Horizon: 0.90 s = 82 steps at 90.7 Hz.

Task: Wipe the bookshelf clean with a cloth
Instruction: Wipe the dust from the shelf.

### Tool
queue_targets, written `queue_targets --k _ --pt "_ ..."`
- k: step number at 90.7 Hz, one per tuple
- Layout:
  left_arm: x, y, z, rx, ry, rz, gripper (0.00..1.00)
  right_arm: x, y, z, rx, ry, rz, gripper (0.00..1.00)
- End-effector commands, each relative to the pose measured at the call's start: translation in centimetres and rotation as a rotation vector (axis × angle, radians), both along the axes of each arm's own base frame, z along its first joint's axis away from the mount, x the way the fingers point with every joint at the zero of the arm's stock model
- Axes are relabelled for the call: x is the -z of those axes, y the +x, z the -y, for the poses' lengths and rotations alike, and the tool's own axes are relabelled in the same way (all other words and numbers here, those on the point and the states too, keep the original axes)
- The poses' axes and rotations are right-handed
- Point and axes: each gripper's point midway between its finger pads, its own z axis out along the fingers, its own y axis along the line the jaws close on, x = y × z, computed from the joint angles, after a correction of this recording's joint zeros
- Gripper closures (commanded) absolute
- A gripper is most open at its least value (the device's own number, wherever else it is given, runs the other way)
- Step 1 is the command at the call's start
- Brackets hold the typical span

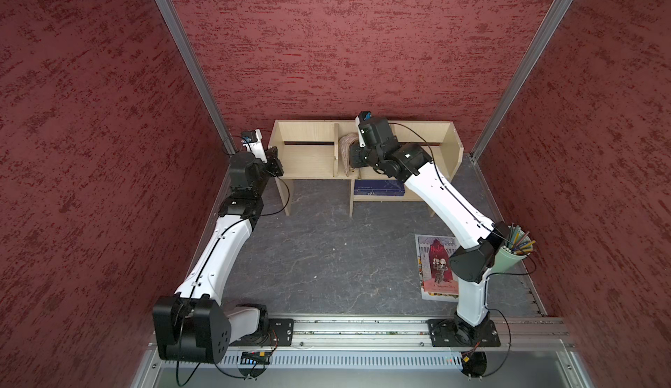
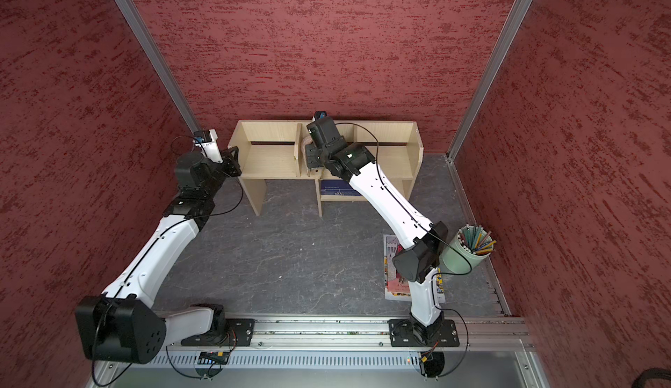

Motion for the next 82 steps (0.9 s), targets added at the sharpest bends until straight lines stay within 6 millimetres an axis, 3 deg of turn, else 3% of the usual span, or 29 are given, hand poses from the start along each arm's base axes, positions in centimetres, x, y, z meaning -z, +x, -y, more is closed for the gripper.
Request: queue_targets --k 1,18,35,50,67,82 --pt "5.6 -0.5 3.0 0.102 -0.116 -0.197 1.0 -0.1 -1.1 0.1 0.02 0.052 0.008 1.0" --pt "5.5 -0.5 3.0 0.102 -0.115 -0.196 1.0 2.4 -2.1 3.1 0.107 -0.053 -0.028 1.0" --pt "5.3 -0.7 3.0 0.097 -0.113 -0.191 1.0 1.3 -1.4 7.2 0.251 -0.186 0.008 1.0" --pt "5.1 -0.7 3.0 0.097 -0.112 -0.186 1.0 0.1 0.5 8.5 0.313 -0.177 0.015 1.0" --pt "4.9 -0.9 3.0 0.1 -0.116 -0.181 1.0 -3.1 2.8 6.8 0.287 -0.105 0.08 1.0" --pt "4.7 -1.0 3.1 0.103 -0.117 -0.175 1.0 -5.6 3.6 2.2 0.125 0.078 0.128 1.0"
